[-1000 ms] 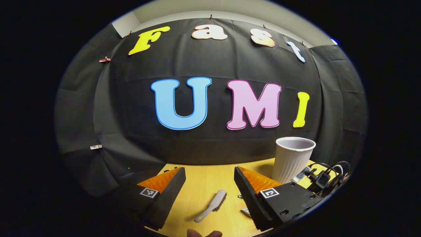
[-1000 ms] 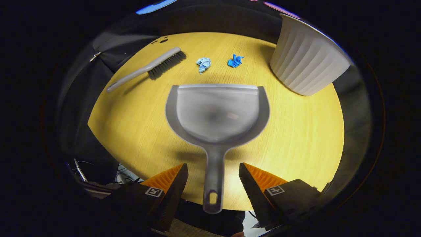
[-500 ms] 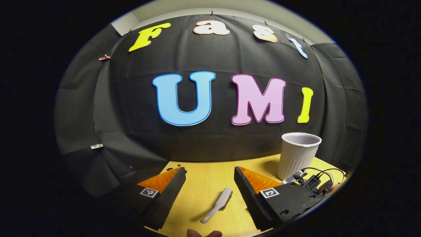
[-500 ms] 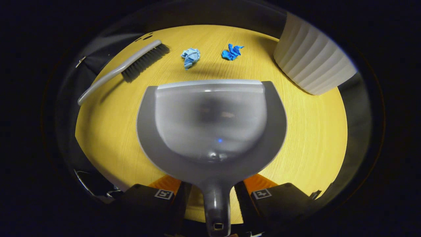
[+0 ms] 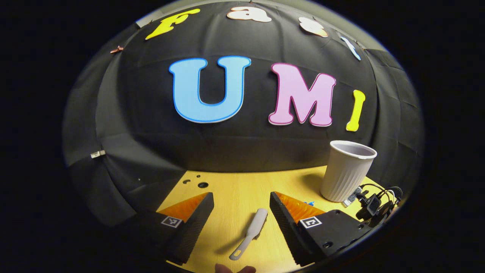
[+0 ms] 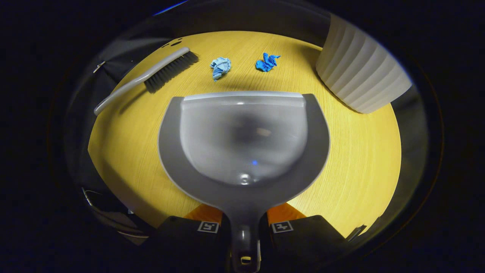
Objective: Pick up the small broom and dustpan from the desktop, sweep the trash into the dustpan with the broom, and then empty the trash into the garbage bin.
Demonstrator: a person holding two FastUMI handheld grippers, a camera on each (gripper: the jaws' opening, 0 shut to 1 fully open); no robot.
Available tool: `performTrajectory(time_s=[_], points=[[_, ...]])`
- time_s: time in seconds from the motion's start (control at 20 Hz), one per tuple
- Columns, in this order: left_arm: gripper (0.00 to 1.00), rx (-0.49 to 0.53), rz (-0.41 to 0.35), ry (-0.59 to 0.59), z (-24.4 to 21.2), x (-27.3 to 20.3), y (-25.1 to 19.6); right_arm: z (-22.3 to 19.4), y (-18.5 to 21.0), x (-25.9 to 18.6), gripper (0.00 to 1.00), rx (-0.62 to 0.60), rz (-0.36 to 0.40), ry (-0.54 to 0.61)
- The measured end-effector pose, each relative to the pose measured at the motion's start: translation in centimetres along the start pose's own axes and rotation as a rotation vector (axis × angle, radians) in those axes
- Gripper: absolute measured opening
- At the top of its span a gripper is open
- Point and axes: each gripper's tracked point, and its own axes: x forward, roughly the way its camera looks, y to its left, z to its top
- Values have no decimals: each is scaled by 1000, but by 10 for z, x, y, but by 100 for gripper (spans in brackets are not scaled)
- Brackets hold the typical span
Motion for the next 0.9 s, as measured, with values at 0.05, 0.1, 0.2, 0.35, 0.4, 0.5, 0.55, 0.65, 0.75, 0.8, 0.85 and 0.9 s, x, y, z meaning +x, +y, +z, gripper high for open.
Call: performTrajectory(time_s=[0.05,0.1,0.2,0.35,0.4,0.5,0.55,0.65,0.75,0.8,0.85,0.9], points=[[94,-12,-14,42,-12,8,2,-2,-1,0,35,-1,4,6],[97,-23,-39,85,-24,17,2,-2,-2,-1,35,1,8,8],[94,-29,-72,180,-47,32,0,-2,-2,0,40,11,10,12],[97,-25,-118,335,-88,44,3,-2,-2,0,36,3,1,19],[97,-9,-131,403,-104,47,3,-2,-1,0,35,3,0,20],[94,14,-163,518,-133,51,1,-2,-1,1,35,4,5,21],[97,25,-183,576,-149,52,-2,-2,-2,1,35,6,6,22],[93,51,-197,672,-172,57,-2,-2,-1,1,35,5,7,23],[89,84,-206,759,-194,64,-4,-2,-1,1,35,2,6,24],[88,100,-214,797,-203,66,-5,-2,-1,1,35,3,7,24],[86,113,-220,829,-211,68,-6,-2,-1,1,35,4,8,25],[84,119,-223,855,-218,71,-7,-2,-1,1,35,4,8,24]])
